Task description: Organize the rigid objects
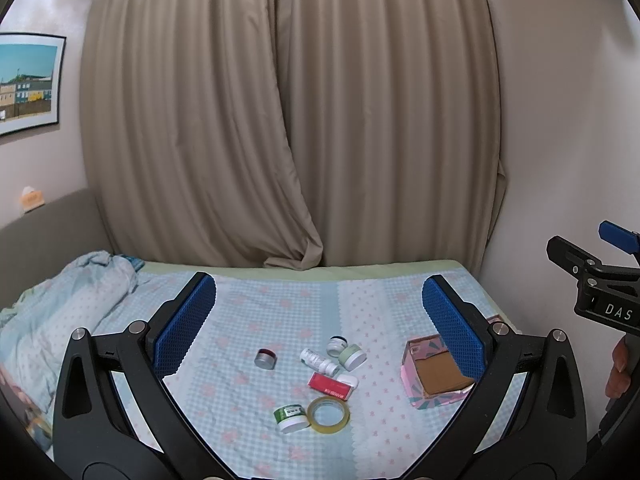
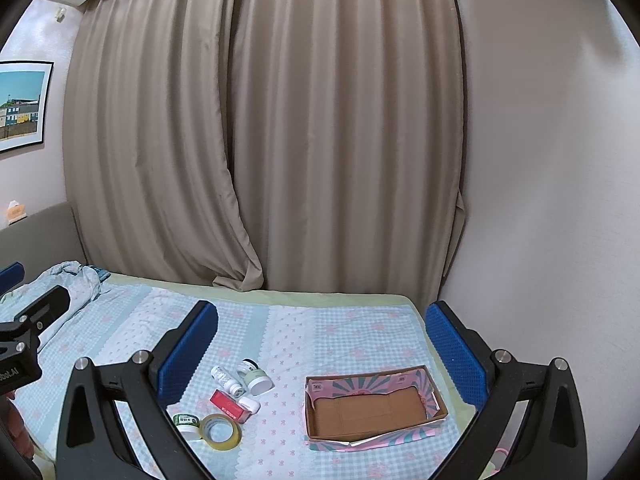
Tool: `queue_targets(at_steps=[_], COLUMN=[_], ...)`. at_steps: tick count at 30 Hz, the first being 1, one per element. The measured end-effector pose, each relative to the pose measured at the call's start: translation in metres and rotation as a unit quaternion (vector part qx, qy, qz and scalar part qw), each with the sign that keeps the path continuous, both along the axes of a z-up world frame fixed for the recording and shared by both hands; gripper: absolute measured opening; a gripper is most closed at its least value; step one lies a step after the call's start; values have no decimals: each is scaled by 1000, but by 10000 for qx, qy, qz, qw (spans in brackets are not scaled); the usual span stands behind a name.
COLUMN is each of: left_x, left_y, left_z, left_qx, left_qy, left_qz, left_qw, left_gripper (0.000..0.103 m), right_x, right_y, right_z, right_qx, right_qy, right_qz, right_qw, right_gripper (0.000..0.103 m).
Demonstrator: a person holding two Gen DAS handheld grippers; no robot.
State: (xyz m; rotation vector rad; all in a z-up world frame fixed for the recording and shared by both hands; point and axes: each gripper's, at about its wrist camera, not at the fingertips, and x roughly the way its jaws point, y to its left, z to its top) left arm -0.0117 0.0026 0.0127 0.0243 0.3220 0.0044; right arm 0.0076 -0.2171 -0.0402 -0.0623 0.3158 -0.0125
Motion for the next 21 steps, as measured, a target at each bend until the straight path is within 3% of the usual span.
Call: queue_targets(at_steps=[21], left_x=[-3], left_y=[1], left_z=[-4], left_qx=[-24], left_qy=[-6], left_qz=[17], left_qw=[10000], left_gripper=[103], right_x=[-1], right_y=[4], right_z=[1], right_qx=[95], right_qy=[-2], right_qz=[2], right_qw=[10000], right_gripper=[103])
